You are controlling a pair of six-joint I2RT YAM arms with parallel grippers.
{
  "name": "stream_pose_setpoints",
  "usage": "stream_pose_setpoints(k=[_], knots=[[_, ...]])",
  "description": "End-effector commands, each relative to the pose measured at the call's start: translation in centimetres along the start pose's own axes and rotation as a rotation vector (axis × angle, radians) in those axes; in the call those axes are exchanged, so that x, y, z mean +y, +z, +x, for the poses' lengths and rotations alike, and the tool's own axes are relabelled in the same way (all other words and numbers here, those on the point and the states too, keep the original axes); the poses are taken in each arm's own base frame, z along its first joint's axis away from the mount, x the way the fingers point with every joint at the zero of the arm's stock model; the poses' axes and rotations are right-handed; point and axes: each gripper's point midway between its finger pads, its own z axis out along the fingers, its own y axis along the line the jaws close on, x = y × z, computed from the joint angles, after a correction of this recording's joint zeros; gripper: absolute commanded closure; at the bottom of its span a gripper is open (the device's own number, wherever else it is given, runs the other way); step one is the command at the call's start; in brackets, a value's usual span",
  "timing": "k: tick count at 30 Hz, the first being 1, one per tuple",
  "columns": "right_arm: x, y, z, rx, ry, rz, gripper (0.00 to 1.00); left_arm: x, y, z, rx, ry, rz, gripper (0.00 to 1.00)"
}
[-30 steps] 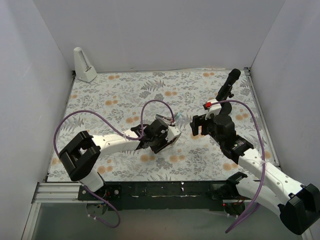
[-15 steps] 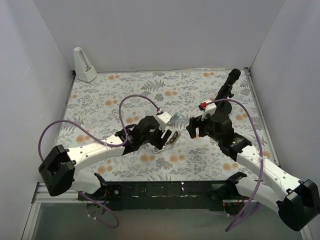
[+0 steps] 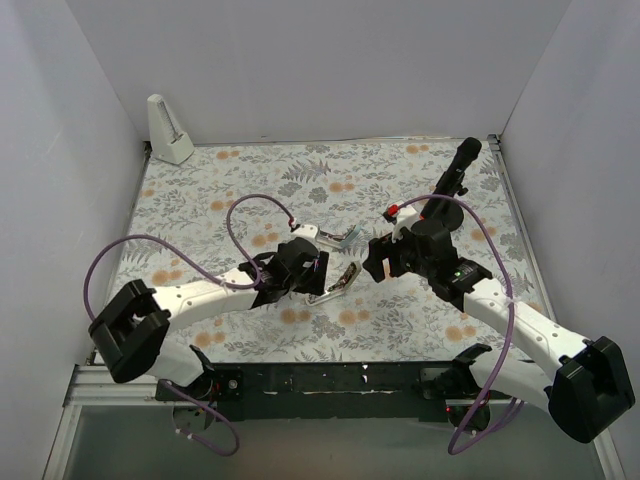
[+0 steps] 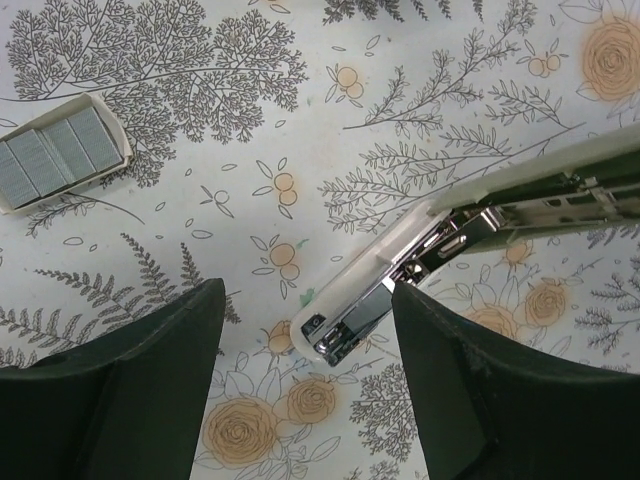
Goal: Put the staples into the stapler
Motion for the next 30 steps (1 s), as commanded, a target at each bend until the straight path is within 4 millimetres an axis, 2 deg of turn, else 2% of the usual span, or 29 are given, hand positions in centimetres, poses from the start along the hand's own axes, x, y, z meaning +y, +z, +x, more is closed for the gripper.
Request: stream_pose_setpoints(k=[1, 9, 16, 30], knots=[[0.4, -0.3, -2.3, -0.050, -0.020, -0.016, 0.15, -0.2, 1.0, -1.6, -0.009, -0.059, -0.062, 0.32], [0.2, -0.4, -2.0, -0.044, -0.025, -0.003, 0.14, -1.0, 2.3, -1.4, 0.036, -0.021, -0.056, 0.34], [0.1, -0.3, -1.9, -0.043, -0.029, 0.000, 0.14, -0.6, 2.2, -0.8, 0.063, 0.014, -0.063, 0.34], [0.0, -0.3, -1.9, -0.042, -0.033, 0.003, 0.14, -1.2, 2.5, 0.0, 0.100, 0.071, -0.039, 0.34]])
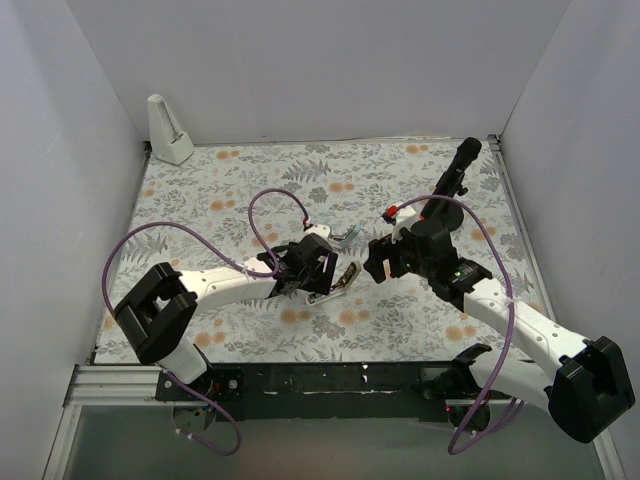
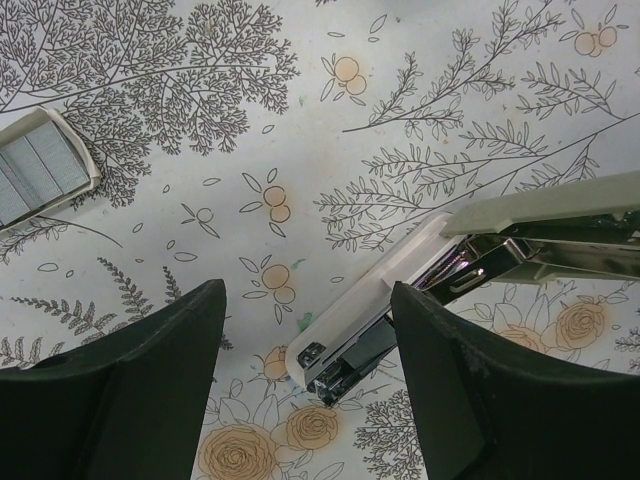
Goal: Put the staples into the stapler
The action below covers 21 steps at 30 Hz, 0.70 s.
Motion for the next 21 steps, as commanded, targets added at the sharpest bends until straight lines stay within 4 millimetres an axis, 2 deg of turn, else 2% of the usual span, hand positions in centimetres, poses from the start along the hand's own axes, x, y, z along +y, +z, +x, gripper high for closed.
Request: stream_pose_setpoints(k=[1, 9, 18, 21], knots=[[0.1, -0.2, -2.4, -0.058, -0.016, 0.003, 0.14, -0.7, -0.5, -0.9, -0.011, 0.023, 0.016, 0.34], [0.1, -0.2, -2.3, -0.056, -0.018, 0.003, 0.14, -0.4, -0.6, -0.4, 0.004, 0.039, 0.002, 0.34], [0.0, -0.2, -2.2, -0.053, -0.017, 0.005, 0.14, -1.4, -1.5, -1.1, -0.028, 0.065, 0.061, 0.33], [0.0, -0.2, -2.2, -0.053, -0.017, 0.005, 0.14, -1.2, -1.6, -1.3, -0.033, 0.078, 0.057, 0.33]])
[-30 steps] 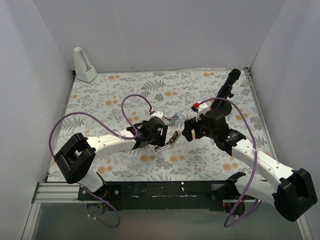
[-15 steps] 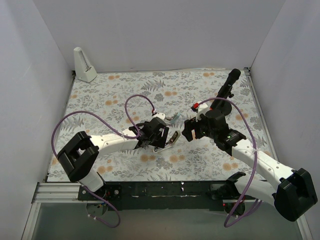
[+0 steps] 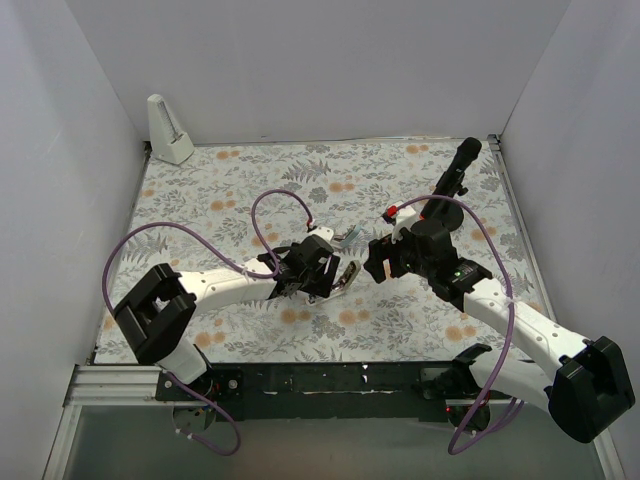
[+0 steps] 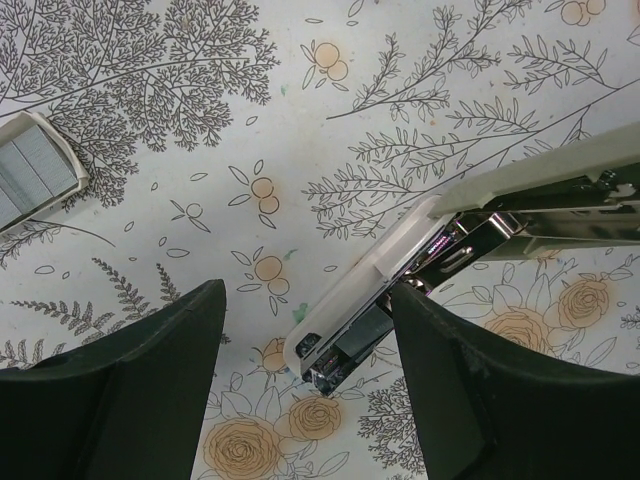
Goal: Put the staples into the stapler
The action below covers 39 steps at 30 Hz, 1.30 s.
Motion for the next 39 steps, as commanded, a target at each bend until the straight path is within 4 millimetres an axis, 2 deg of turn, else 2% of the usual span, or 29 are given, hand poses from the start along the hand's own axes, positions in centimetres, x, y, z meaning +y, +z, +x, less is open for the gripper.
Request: stream_pose_setpoints(k=[1, 13, 25, 31, 33, 34, 36, 38, 39], knots=[[0.1, -0.2, -2.2, -0.052, -0.013, 0.002, 0.14, -0.9, -1.5, -1.7, -0.052, 0.026, 0.044, 0.33], [0.0, -0.3, -2.2, -0.056, -0.015, 0.006, 0.14, -0.2, -1.1, -1.3, -0.031, 0.046, 0.008, 0.34], [0.0, -0.3, -2.2, -0.056, -0.013, 0.006, 0.14, 0.1, -1.6, -1.1, -0.016, 0.052, -0.004, 0.34], [0.4, -0.3, -2.5, -0.057, -0.014, -0.011, 0.14, 0.3, -3.6, -3.3, -0.127, -0.044, -0.005, 0.33], [0.7, -0.3, -2.5, -0.054, -0.013, -0.027, 0.15, 0.7, -4.0, -3.5, -0.164, -0.108, -0.007, 0.33], [0.8, -0.3, -2.7, -0.056, -0.015, -0.034, 0.15, 0.6, -5.1, -4.2, -0.207, -0.143, 0.014, 0.33], [1.2, -0.3, -2.7, -0.049, -0.017, -0.058, 0.15, 0.8, -5.4, -3.8, -0.233, -0.235, 0.036, 0.33], [1.9, -0.1, -2.9, -0.045, -0.018, -0.099, 0.16, 0.9, -6.6, -4.0, -0.274, -0.316, 0.077, 0.33], [2.2, -0.1, -2.9, -0.039, -0.017, -0.118, 0.16, 0.9, -6.4, -3.3, -0.272, -0.386, 0.093, 0.33]])
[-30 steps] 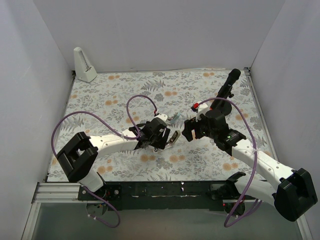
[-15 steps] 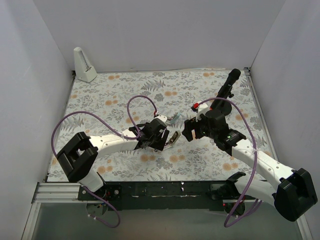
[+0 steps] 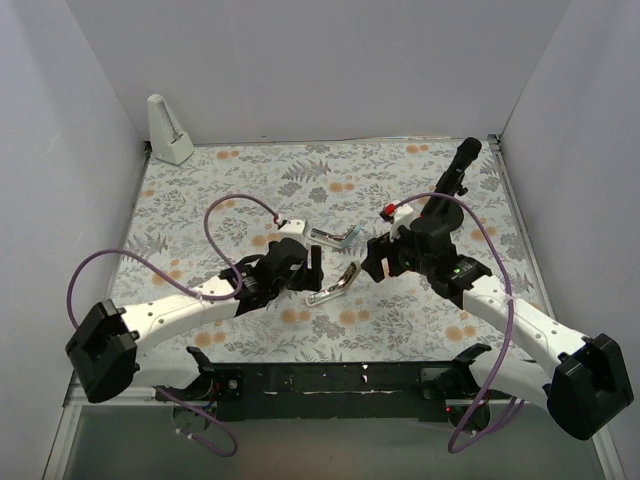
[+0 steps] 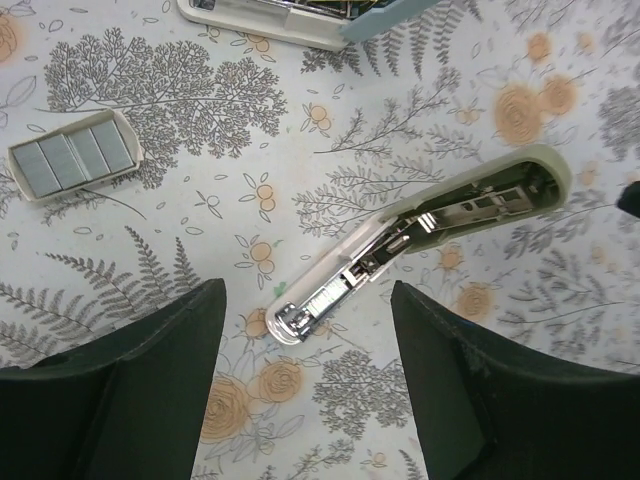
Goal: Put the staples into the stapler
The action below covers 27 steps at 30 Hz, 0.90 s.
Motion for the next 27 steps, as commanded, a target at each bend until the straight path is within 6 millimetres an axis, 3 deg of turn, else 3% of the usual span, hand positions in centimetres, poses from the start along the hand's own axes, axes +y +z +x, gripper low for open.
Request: stream_pose_setpoints(k=[1, 6, 7, 9, 10, 11, 20, 27], knots=[[2.1, 0.0, -2.6, -0.040, -0.017, -0.113, 0.18, 0.5, -1.2, -0.1, -0.085, -0.258, 0.034, 0.33], [3.1, 0.9, -2.2, 0.002, 0.010, -0.172, 0.21, 0.6, -2.1, 1.0, -0.108, -0.476, 0.115, 0.37], [3.2, 1.0, -2.1, 0.009, 0.014, -0.178, 0.23, 0.9, -1.9, 2.3, -0.085, -0.495, 0.116, 0.39], [3.1, 1.4, -1.8, 0.026, 0.025, -0.179, 0.24, 0.5, -1.9, 2.3, -0.092, -0.569, 0.152, 0.41], [3.1, 1.5, -2.0, 0.022, 0.027, -0.178, 0.26, 0.8, -1.7, 3.3, -0.071, -0.582, 0.150, 0.43], [3.1, 1.8, -1.8, 0.028, 0.030, -0.177, 0.27, 0.6, -1.7, 2.9, -0.084, -0.616, 0.166, 0.44], [2.7, 2.6, -2.7, 0.012, 0.082, -0.147, 0.37, 0.9, -0.6, 3.6, -0.062, -0.704, 0.200, 0.51], [3.1, 2.9, -2.1, 0.038, 0.092, -0.174, 0.46, 0.8, -0.1, 4.3, -0.027, -0.716, 0.209, 0.53]])
